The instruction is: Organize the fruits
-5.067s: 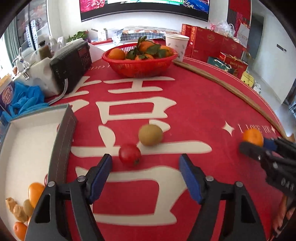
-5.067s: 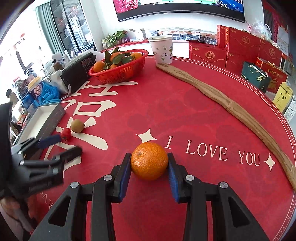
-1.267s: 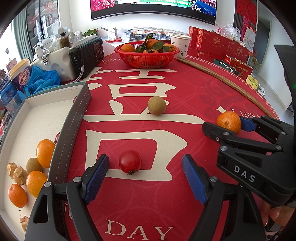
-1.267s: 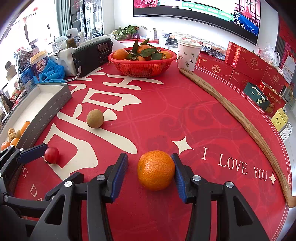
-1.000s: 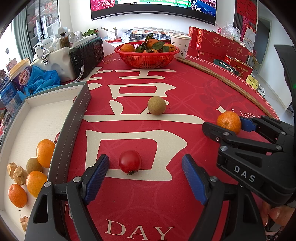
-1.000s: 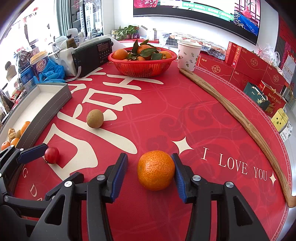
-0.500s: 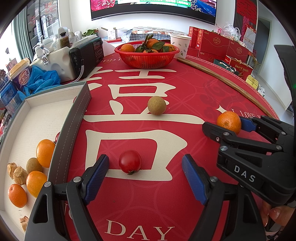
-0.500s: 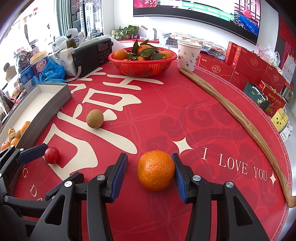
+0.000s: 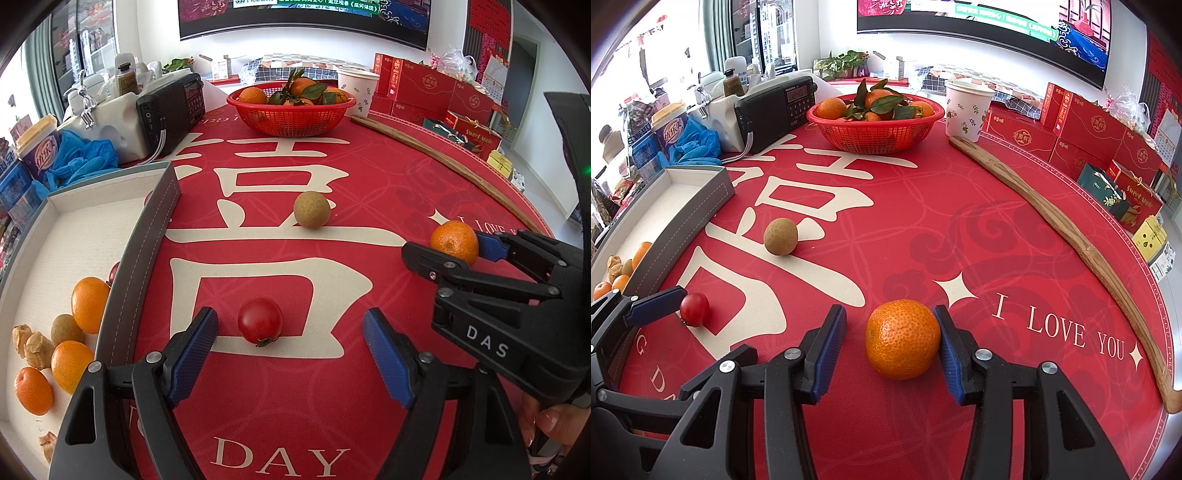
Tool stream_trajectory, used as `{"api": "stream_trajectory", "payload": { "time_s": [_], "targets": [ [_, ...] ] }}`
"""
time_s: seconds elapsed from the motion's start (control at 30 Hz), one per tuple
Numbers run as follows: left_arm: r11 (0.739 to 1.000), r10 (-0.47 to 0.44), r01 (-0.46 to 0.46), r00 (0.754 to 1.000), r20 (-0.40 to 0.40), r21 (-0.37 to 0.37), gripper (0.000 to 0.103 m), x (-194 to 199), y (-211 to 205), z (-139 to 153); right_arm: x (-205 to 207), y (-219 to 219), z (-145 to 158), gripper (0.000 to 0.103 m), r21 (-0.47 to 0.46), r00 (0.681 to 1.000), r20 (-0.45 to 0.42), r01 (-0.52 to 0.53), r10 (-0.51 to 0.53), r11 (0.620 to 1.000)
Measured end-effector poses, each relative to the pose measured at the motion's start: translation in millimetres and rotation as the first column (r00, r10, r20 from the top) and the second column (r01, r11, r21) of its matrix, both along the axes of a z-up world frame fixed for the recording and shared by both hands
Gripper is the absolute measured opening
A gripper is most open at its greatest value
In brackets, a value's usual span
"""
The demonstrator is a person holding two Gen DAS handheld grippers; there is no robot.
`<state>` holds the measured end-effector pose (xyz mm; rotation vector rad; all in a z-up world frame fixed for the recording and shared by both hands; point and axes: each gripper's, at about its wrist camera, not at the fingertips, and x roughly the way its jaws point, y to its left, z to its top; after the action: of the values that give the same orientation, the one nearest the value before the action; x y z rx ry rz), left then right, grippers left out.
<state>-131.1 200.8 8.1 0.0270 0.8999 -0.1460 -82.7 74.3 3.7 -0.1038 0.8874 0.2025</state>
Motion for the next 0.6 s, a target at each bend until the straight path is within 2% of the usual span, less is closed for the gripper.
{"api": "stream_trajectory", "payload": {
  "time_s": [0.1, 0.13, 0.17, 0.2, 0.23, 0.6],
  "targets": [
    [1.000, -0.004, 0.004, 1.000, 0.002, -0.018, 0.083, -1.1, 2.9, 1.0, 0.1, -0.2, 0.0, 0.050, 0.001, 1.000, 0.000, 0.000, 0.000, 1.000],
    [1.000, -0.006, 0.006, 1.000, 0.002, -0.021, 0.083, -1.3, 3.4, 0.9, 0.2, -0.1, 0.0, 0.054, -0.001, 1.000, 0.000, 0.001, -0.001, 1.000],
    [1.000, -0.009, 0.009, 1.000, 0.002, -0.020, 0.083, -1.3, 3.3, 0.9, 0.5, -0.4, 0.1, 0.059, -0.003, 1.000, -0.001, 0.004, -0.004, 1.000],
    [1.000, -0.010, 0.010, 1.000, 0.002, -0.019, 0.083, -1.9, 3.4, 1.1, 2.1, -2.2, -0.7, 0.072, 0.001, 1.000, -0.010, 0.012, -0.012, 1.000],
    [1.000, -0.011, 0.011, 1.000, 0.003, -0.023, 0.083, -1.9, 3.9, 1.2, 3.4, -3.2, -1.5, 0.076, 0.013, 1.000, -0.019, 0.009, -0.009, 1.000],
    [0.999, -0.034, 0.034, 0.999, 0.005, -0.036, 0.083, -1.2, 8.9, 1.9, 4.1, -4.0, -0.8, 0.076, 0.008, 1.000, -0.019, 0.010, -0.010, 1.000]
  ]
}}
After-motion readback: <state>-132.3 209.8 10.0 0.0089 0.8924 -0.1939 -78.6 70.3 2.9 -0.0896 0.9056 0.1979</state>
